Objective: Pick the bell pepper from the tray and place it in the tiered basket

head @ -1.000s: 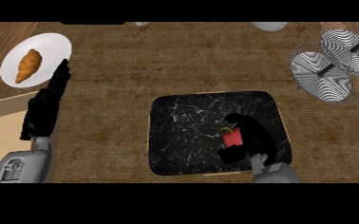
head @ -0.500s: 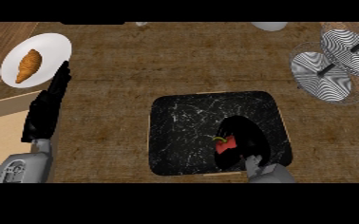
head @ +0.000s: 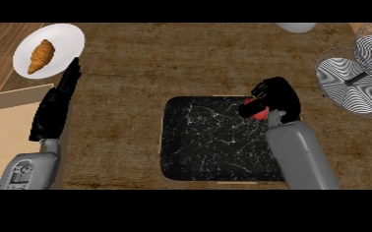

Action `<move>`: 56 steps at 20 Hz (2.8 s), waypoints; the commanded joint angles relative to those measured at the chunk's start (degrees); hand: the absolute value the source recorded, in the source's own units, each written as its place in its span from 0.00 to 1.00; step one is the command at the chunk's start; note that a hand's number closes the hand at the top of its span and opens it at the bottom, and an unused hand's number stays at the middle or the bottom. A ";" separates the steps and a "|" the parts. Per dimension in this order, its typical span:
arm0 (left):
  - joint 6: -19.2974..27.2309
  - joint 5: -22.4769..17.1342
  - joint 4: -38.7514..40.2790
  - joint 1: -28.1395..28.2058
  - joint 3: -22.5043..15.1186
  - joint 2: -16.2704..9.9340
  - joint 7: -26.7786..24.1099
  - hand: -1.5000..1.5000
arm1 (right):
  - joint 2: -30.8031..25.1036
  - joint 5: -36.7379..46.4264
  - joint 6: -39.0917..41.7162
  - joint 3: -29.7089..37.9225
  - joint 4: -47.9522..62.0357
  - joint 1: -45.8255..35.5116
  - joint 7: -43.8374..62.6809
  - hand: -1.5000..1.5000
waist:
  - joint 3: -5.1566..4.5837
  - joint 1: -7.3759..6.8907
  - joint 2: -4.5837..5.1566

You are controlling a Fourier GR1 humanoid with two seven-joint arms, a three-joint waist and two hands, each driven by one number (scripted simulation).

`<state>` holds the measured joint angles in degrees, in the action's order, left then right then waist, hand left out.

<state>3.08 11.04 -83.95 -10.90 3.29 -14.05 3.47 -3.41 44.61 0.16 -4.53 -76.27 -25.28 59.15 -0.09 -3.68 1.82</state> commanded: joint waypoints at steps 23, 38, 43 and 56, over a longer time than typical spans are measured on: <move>-0.45 1.01 2.19 -3.02 -1.30 0.74 0.48 0.50 | -16.31 43.97 -15.29 18.65 40.30 -49.29 16.12 1.00 | 0.01 -1.81 -0.09; -0.13 0.44 1.90 -1.96 0.60 0.35 0.88 0.50 | -25.44 50.38 -15.35 21.66 58.20 -50.10 8.78 1.00 | 0.06 0.94 -0.73; -0.12 0.44 0.69 -0.98 0.62 0.34 -0.44 0.50 | -29.67 52.46 -13.90 21.86 62.46 -49.57 9.91 1.00 | 0.12 0.31 -0.53; -1.17 0.15 -1.14 0.03 2.08 -0.84 1.35 0.50 | -33.60 43.47 -18.26 29.06 62.74 -44.42 -5.60 1.00 | 0.18 1.75 -1.05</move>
<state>2.87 11.86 -84.50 -10.19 4.09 -13.47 4.22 -35.89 91.27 -15.28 21.88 -13.48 -71.68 56.28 0.06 -2.05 0.74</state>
